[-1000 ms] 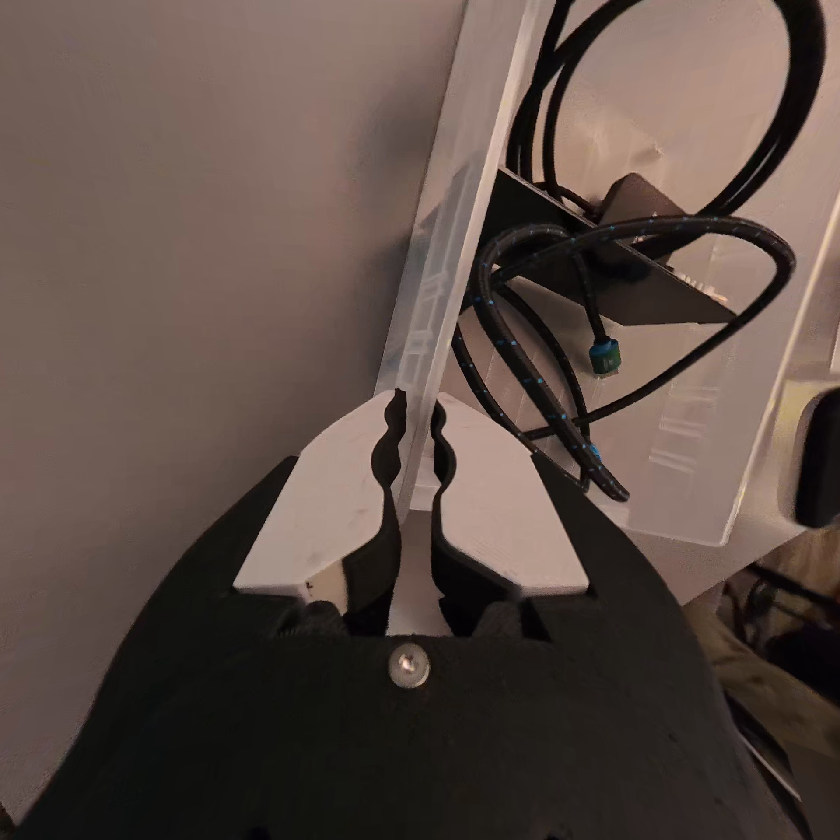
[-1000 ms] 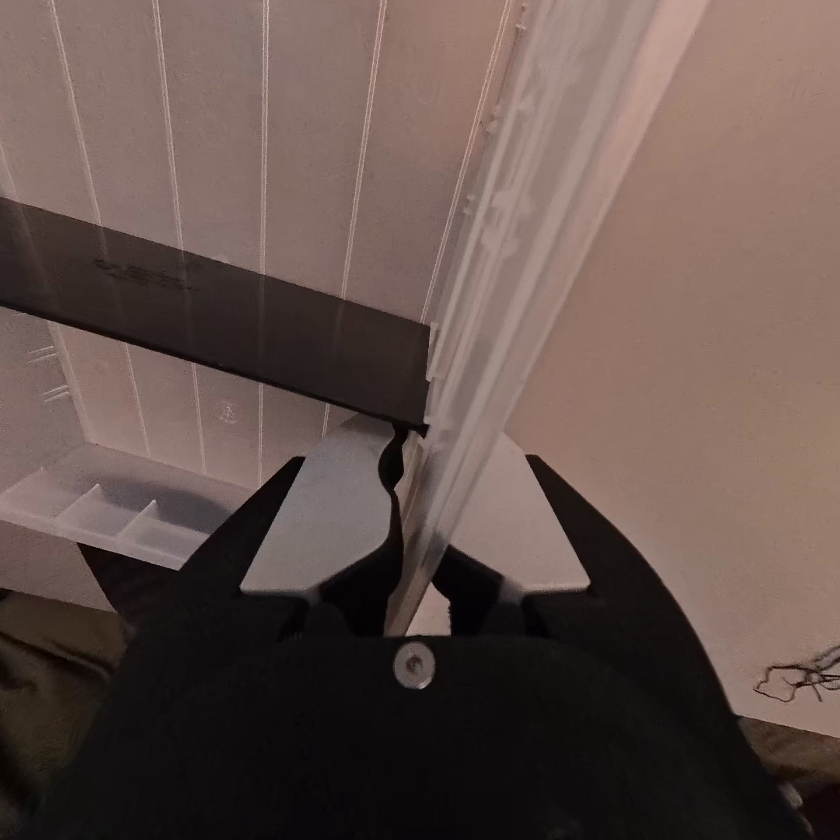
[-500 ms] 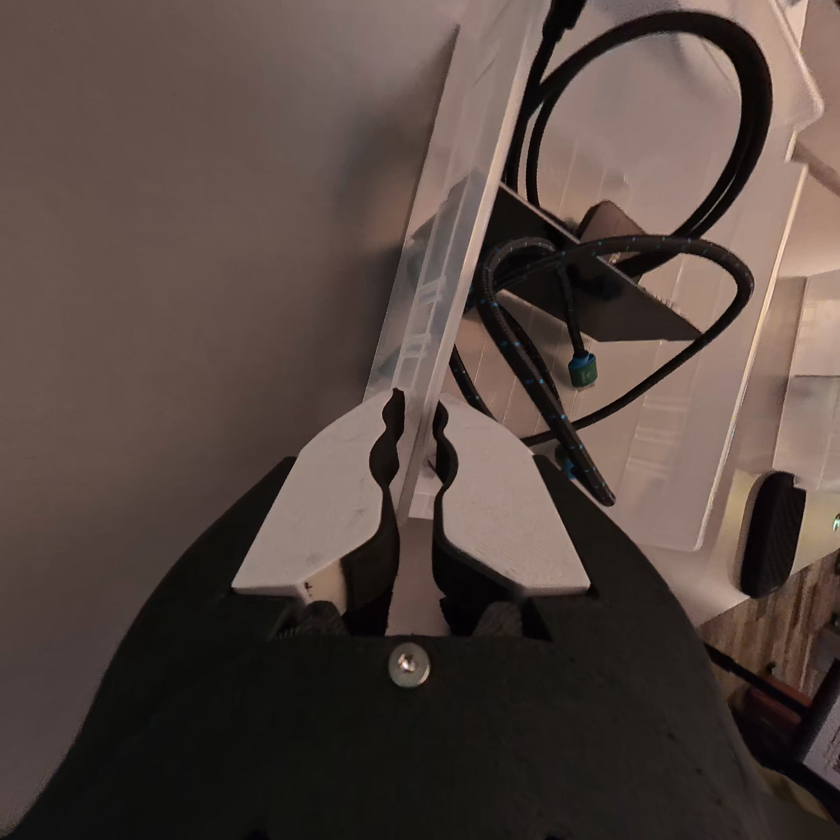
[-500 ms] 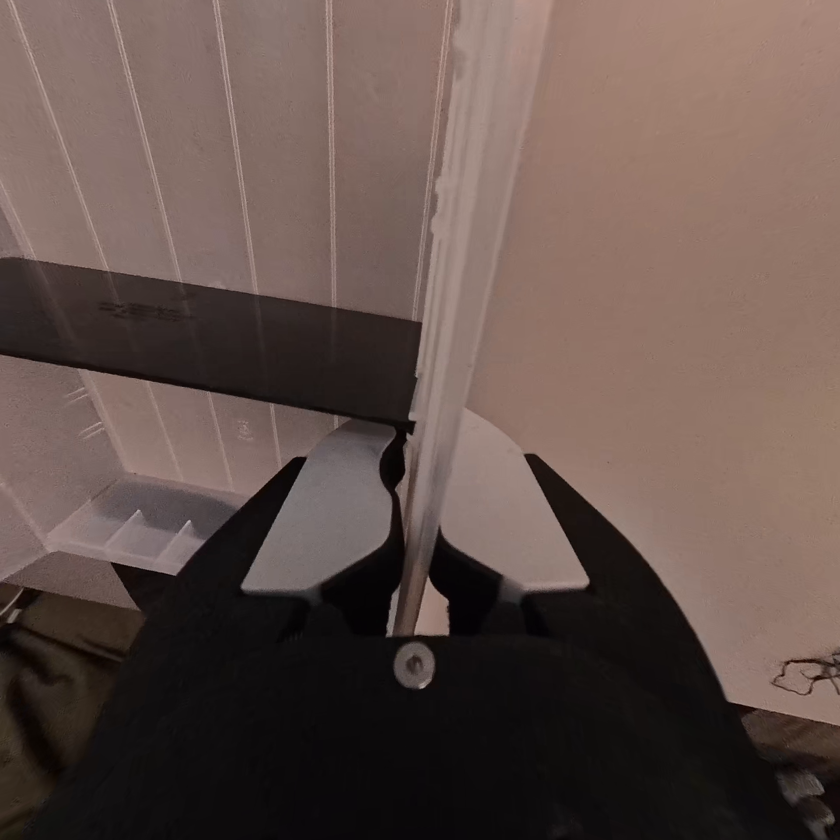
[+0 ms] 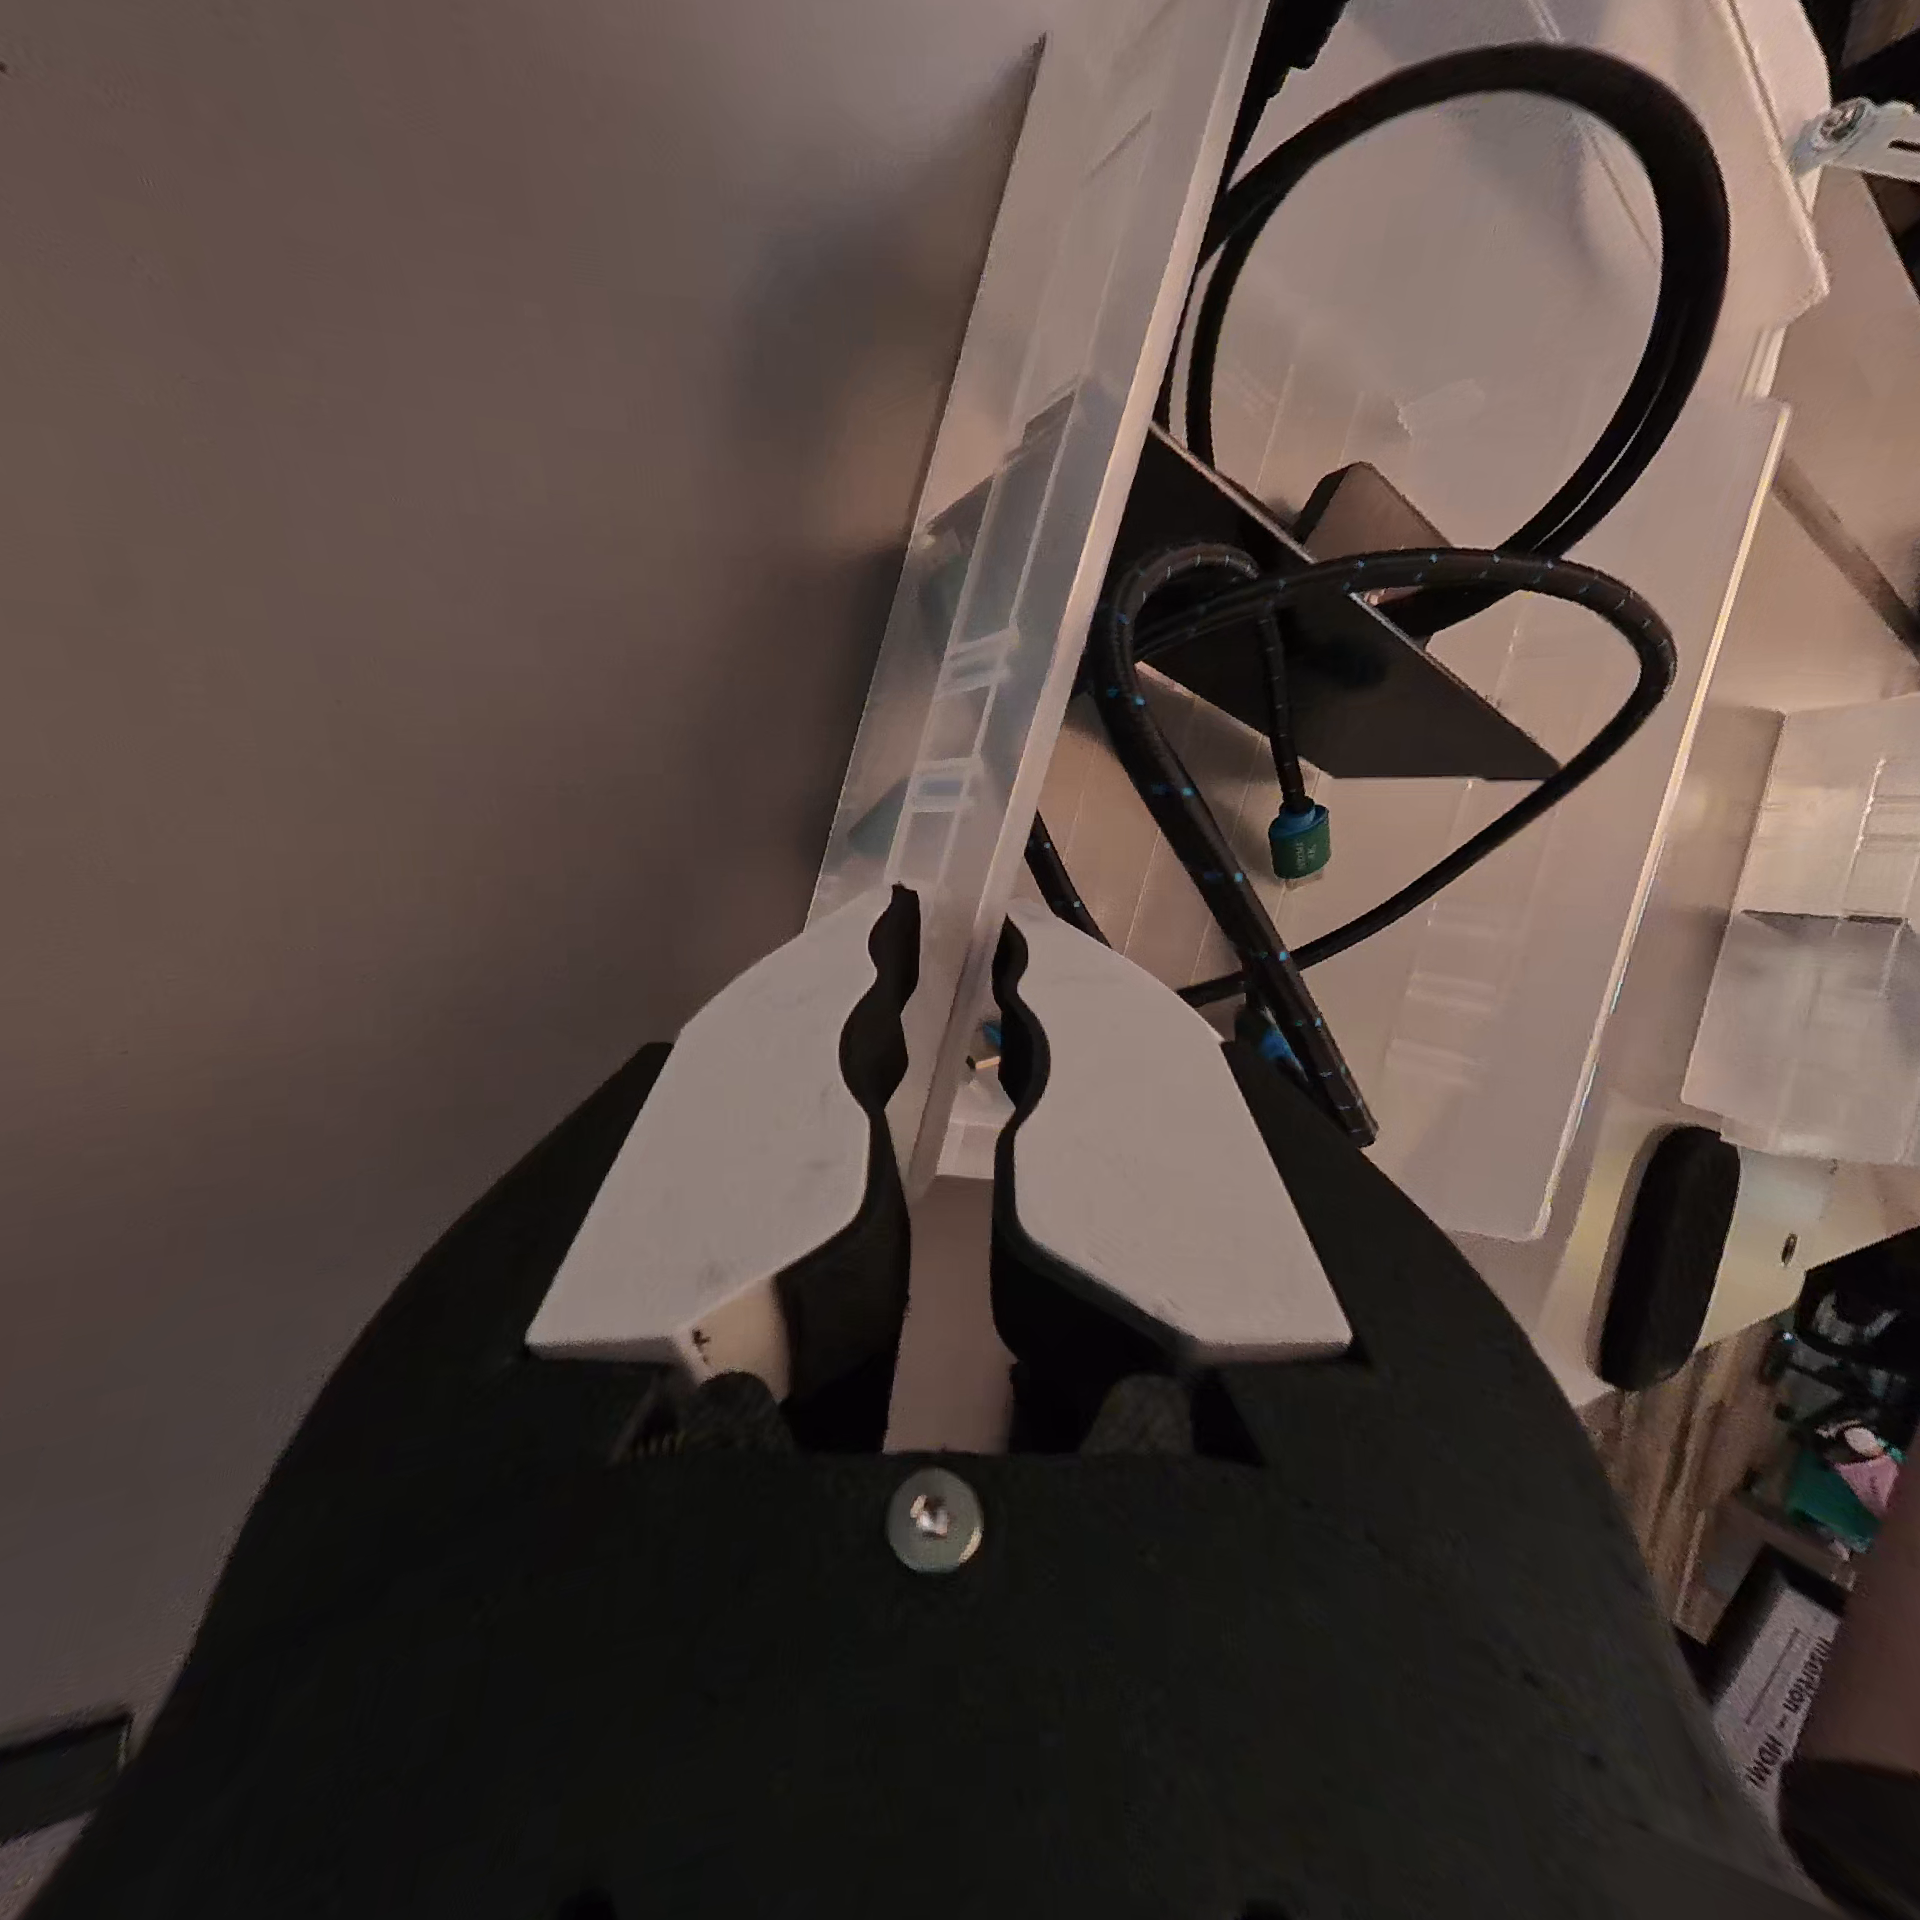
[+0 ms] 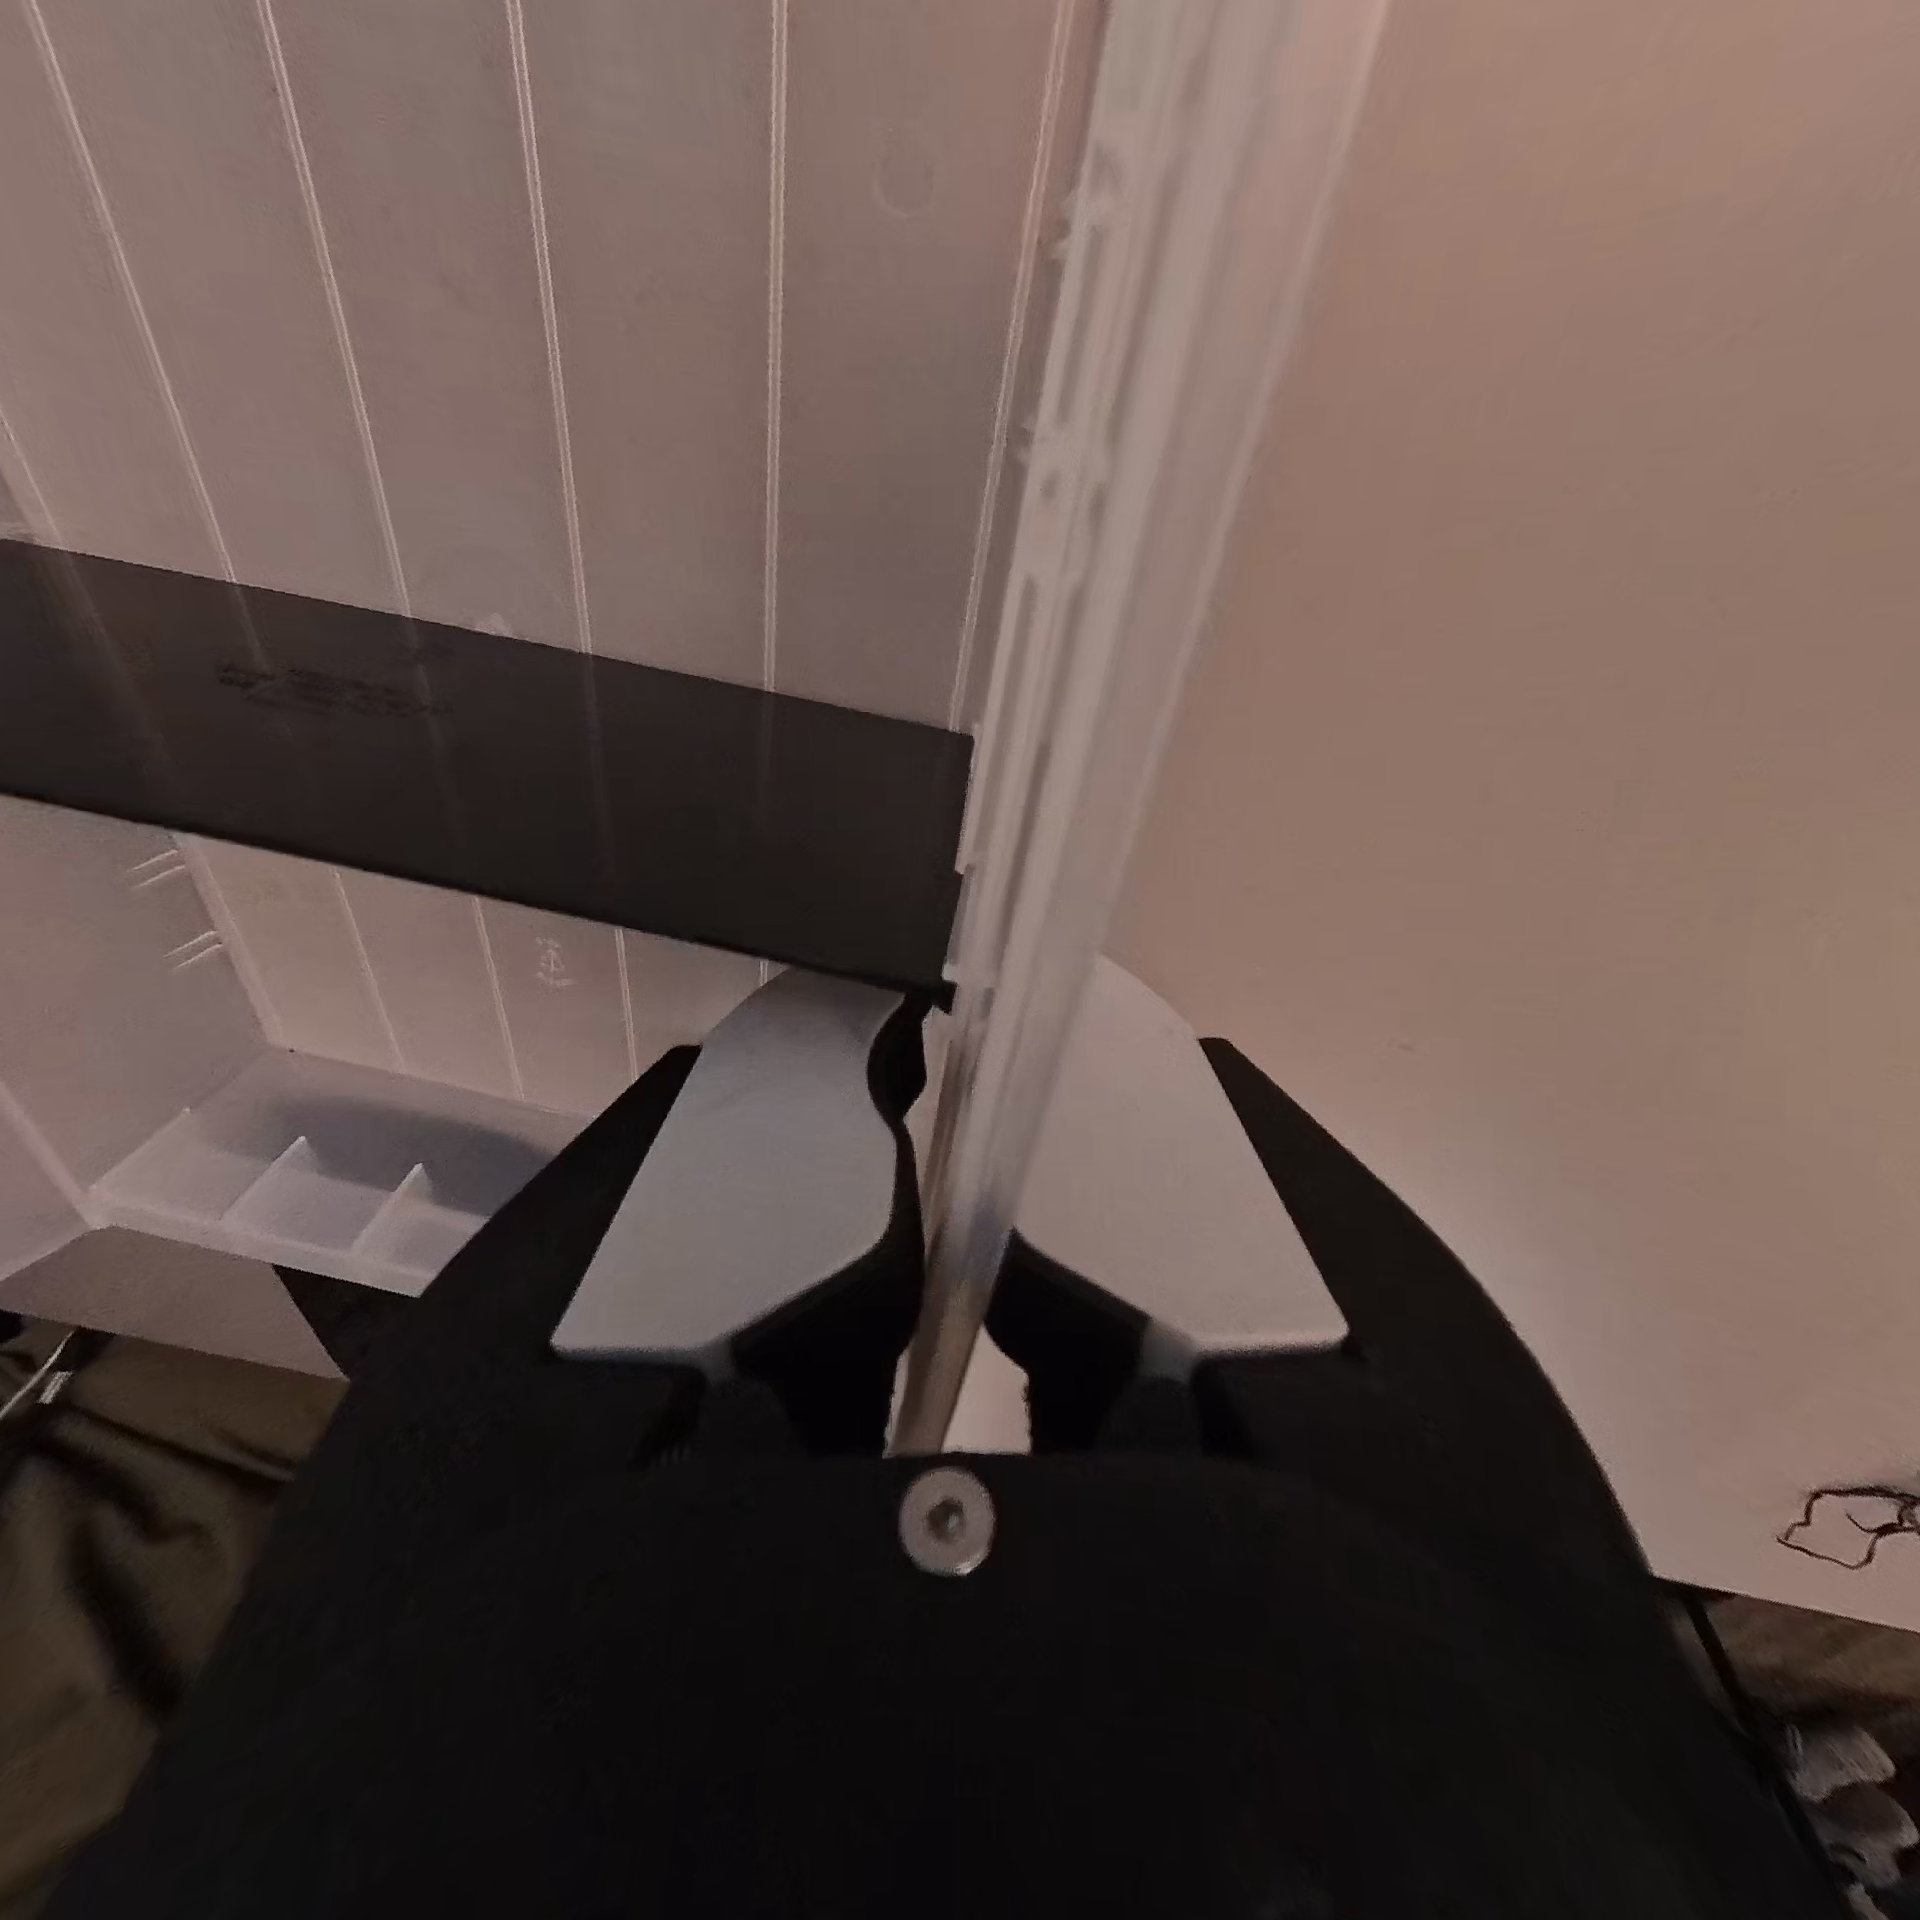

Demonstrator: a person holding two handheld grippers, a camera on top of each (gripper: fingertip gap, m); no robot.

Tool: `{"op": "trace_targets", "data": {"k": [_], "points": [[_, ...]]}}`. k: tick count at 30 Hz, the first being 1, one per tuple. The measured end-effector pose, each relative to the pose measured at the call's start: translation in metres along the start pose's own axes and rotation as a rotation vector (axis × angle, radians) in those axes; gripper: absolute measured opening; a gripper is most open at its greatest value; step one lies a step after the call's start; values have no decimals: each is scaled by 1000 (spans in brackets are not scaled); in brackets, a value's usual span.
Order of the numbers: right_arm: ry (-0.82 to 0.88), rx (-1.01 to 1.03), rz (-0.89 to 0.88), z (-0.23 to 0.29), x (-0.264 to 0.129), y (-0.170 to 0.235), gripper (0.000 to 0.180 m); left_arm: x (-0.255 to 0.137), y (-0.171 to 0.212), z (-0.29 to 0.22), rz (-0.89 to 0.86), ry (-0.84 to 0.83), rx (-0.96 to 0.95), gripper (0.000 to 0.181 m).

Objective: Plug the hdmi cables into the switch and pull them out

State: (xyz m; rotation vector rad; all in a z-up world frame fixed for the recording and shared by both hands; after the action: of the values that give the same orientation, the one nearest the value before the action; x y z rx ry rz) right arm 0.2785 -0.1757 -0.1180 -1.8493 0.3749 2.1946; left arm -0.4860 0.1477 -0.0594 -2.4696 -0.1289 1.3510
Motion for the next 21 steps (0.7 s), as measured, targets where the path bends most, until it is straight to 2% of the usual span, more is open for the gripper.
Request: {"op": "trace_targets", "data": {"k": [5,15,21], "points": [[0,30,7,0,0,0,5,-3,10,-3,45,-12,4,12],[2,35,15,-3,0,-9,5,7,-16,-2,-52,-25,16,12],[-4,33,22,-1,0,-6,5,8,-15,-4,-55,11,-36,13]]}}
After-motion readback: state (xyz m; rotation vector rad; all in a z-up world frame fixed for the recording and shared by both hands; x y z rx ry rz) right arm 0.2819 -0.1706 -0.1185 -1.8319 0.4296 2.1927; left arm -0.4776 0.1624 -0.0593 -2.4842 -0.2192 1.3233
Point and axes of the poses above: each gripper's, where its closed fingertips meet, x out along the fingers, y out of its underside, z = x × y across the jaws, the point moved 3 cm from there along -x, back along the fingers, and after that the axes turned 1 degree about z, right-handed, at the moved point
